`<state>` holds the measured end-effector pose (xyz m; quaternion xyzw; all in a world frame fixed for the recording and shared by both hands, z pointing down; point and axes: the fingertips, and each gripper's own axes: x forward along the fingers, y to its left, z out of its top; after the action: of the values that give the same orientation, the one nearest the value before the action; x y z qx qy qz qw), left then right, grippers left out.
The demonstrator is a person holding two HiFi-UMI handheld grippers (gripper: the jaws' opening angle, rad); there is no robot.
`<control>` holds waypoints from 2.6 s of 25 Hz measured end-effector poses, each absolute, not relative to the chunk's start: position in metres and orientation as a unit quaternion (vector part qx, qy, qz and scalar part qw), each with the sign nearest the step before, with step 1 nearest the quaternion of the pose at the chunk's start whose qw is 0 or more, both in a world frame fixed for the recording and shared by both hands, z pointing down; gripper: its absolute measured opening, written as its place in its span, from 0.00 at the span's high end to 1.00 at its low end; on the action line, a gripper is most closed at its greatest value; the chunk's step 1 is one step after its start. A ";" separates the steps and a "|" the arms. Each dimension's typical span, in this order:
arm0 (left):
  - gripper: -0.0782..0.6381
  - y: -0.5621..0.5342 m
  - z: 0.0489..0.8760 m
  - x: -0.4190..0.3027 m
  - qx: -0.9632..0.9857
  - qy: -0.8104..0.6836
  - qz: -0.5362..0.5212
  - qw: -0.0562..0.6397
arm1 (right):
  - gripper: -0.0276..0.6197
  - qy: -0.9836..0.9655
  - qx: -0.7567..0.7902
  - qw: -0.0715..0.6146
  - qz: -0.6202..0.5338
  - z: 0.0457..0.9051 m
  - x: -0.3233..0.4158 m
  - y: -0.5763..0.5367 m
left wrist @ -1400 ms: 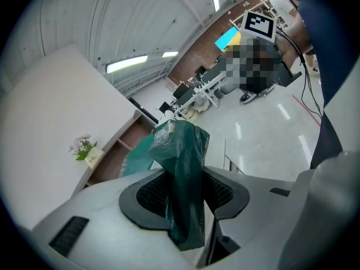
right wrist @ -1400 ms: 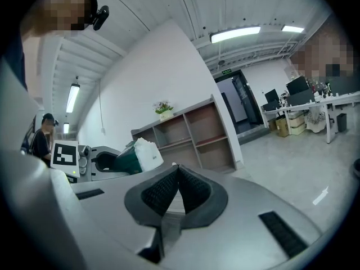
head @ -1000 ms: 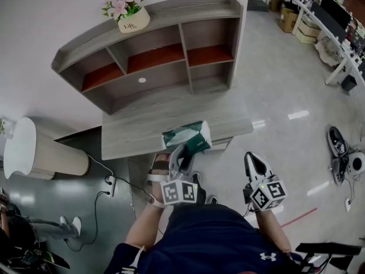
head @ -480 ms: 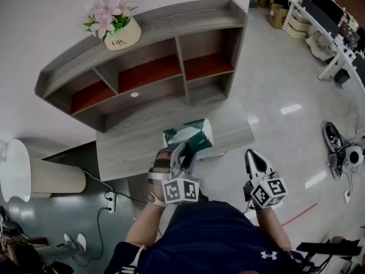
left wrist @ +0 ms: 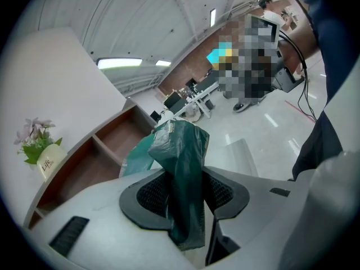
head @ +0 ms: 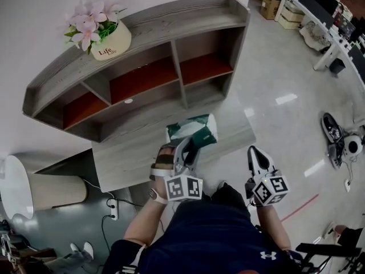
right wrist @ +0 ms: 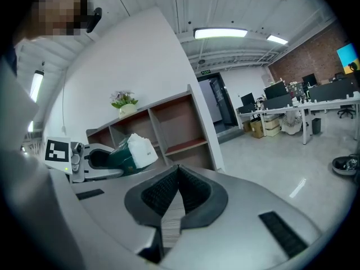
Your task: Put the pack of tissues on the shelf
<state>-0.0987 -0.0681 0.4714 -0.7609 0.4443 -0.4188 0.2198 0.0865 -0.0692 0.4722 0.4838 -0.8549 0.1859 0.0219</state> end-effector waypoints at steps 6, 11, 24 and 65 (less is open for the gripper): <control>0.65 -0.108 0.458 -0.069 -0.766 0.441 -0.409 0.227 | 0.94 -0.850 0.490 0.025 0.194 0.481 0.100 -0.089; 0.65 -0.147 0.445 -0.046 -0.753 0.454 -0.413 0.238 | 0.94 -0.859 0.470 0.021 0.201 0.482 0.111 -0.121; 0.65 -0.256 0.444 -0.010 -0.723 0.481 -0.443 0.222 | 0.94 -0.868 0.445 0.018 0.219 0.491 0.160 -0.207; 0.62 -0.410 0.503 -0.033 -0.686 0.463 -0.537 0.164 | 0.94 -0.868 0.423 0.039 0.255 0.517 0.175 -0.303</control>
<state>-0.0332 -0.4103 0.5028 -0.6859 0.4632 -0.5368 0.1639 0.1750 -0.3029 0.5173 0.4233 -0.8684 0.2553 0.0388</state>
